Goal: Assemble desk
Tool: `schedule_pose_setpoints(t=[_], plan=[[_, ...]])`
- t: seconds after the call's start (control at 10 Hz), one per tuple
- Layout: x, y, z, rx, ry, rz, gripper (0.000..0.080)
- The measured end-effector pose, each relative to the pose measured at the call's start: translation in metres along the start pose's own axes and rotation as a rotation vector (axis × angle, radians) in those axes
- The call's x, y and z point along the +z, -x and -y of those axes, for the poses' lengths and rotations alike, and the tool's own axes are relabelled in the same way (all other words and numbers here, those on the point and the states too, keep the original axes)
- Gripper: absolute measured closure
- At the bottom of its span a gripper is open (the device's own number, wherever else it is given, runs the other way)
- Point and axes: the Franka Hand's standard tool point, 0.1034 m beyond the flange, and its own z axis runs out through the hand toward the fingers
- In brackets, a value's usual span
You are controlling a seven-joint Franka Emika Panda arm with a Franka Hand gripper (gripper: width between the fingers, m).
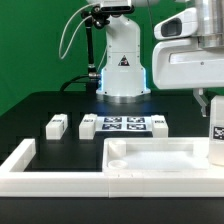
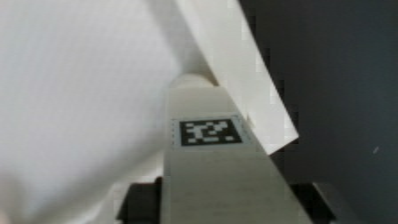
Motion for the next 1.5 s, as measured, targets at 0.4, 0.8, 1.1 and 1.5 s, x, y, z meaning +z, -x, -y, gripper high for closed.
schedule_pose_setpoints(t=[0.4, 0.8, 1.1, 1.5], plan=[[0.0016, 0.0013, 0.0005, 0.312, -0.033, 0.042, 0.0440], [-0.0033, 0.0015, 0.0004, -0.206, -0.024, 0.058, 0.0160], [-0.0044, 0.0021, -0.0019, -0.496, -0.027, 0.074, 0.0151], [-0.0065, -0.0034, 0.0002, -1.125, 0.015, 0.049, 0.0151]])
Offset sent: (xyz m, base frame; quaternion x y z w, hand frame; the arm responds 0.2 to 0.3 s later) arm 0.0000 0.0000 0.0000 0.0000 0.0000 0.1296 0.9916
